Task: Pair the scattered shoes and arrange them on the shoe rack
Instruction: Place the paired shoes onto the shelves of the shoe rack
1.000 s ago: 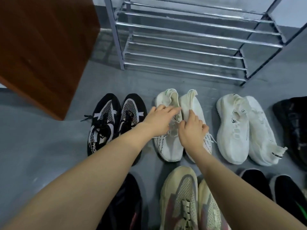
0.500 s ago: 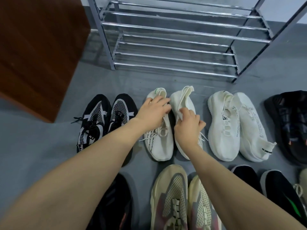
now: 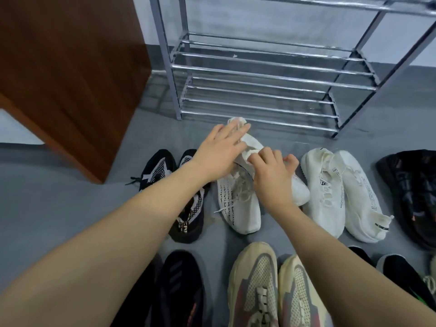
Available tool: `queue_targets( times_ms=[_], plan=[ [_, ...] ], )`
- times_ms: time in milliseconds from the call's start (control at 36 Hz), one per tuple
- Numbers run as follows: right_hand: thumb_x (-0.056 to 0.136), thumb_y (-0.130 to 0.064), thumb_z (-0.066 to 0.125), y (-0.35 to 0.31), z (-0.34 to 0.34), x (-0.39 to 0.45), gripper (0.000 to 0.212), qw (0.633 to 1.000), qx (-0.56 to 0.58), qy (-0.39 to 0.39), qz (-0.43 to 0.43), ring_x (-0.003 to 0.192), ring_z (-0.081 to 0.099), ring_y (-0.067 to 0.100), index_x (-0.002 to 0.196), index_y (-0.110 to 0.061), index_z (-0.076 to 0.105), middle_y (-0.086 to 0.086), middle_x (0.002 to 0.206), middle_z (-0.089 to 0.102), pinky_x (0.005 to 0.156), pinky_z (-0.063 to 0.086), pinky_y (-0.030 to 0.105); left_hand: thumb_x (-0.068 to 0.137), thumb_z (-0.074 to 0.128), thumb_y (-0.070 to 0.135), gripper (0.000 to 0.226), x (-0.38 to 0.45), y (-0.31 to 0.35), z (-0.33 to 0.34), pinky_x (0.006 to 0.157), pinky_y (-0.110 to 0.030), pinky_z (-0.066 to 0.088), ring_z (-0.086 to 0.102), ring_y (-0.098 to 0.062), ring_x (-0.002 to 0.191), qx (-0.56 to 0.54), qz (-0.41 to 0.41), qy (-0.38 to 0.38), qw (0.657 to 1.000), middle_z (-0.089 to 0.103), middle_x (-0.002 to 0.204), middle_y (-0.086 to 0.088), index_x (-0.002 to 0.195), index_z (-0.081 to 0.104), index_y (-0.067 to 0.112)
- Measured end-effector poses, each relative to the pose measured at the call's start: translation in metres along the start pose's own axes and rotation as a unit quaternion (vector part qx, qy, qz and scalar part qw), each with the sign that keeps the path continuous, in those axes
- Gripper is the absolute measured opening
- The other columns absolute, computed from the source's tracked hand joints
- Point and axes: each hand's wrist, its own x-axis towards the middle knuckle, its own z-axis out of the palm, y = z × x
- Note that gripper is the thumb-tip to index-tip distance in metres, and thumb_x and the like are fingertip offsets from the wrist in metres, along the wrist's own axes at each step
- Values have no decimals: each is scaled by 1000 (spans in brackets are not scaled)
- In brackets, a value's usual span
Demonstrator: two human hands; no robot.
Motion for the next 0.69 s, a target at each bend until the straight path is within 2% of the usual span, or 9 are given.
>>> queue_targets(
  times_ms=[56, 83, 139, 194, 389, 500, 556, 611, 694],
  plan=[
    [54, 9, 60, -10, -5, 6, 34, 1000, 4, 9, -8, 79, 42, 21, 78, -14, 59, 3, 78, 51, 80, 19, 35, 89, 56, 24, 30, -4, -8, -9, 113, -38, 11, 16, -22, 144, 30, -2, -4, 1000, 33, 150, -5, 117, 56, 15],
    [53, 10, 58, -15, -8, 9, 33, 1000, 11, 13, -12, 77, 47, 23, 77, -13, 59, 3, 77, 51, 80, 19, 35, 85, 62, 28, 28, -7, -10, -12, 109, -37, 20, 33, -22, 136, 42, -1, 10, 999, 49, 135, -4, 110, 60, 14],
    [52, 13, 54, -23, -11, 16, 34, 999, 33, 19, -28, 72, 52, 25, 75, -11, 59, 4, 77, 51, 80, 20, 35, 65, 78, 34, 30, -16, -14, -20, 87, -33, 40, 60, -22, 98, 65, 11, 33, 997, 63, 94, -1, 85, 65, 15],
    [51, 14, 53, -28, -9, 20, 33, 997, 52, 24, -45, 69, 53, 26, 74, -10, 59, 6, 77, 51, 82, 22, 36, 51, 85, 38, 36, -26, -18, -23, 67, -27, 44, 61, -20, 71, 84, 6, 37, 996, 60, 73, 1, 70, 64, 16],
    [59, 18, 66, -50, -1, 19, 31, 994, 103, -5, -37, 74, 52, 26, 77, -6, 59, 10, 86, 57, 92, 44, 53, 47, 90, 33, 38, -57, -25, -27, 56, -25, 43, 59, -19, 53, 94, 0, 9, 996, 58, 58, 3, 67, 62, 18],
    [70, 10, 65, -60, -1, 18, 24, 988, 151, -22, -16, 86, 54, 28, 89, -6, 63, 11, 100, 60, 71, 49, 37, 38, 90, 15, 41, -64, -26, -27, 51, -21, 37, 57, -18, 48, 66, -13, 10, 998, 56, 52, 4, 65, 61, 19],
    [82, 3, 60, -61, 0, 18, 33, 977, 196, -62, 51, 103, 49, 26, 112, -10, 59, 9, 120, 53, 65, 47, 35, 33, 90, 10, 44, -65, -28, -28, 51, -20, 34, 55, -17, 47, 65, -19, 20, 998, 54, 51, 6, 65, 60, 20],
    [88, -5, 55, -57, 6, 15, 42, 962, 215, -99, 137, 115, 40, 23, 128, -14, 46, 6, 131, 43, 75, 46, 35, 31, 88, 5, 47, -66, -32, -26, 52, -20, 30, 53, -17, 47, 64, -22, 28, 997, 52, 51, 6, 66, 60, 19],
    [88, -11, 55, -46, 16, 4, 42, 950, 170, -147, 217, 111, 41, 33, 127, -6, 43, 14, 127, 44, 88, 38, 39, 32, 82, -3, 47, -68, -34, -20, 51, -21, 32, 51, -20, 47, 65, -14, 42, 997, 51, 52, 3, 67, 59, 17]
  ],
)
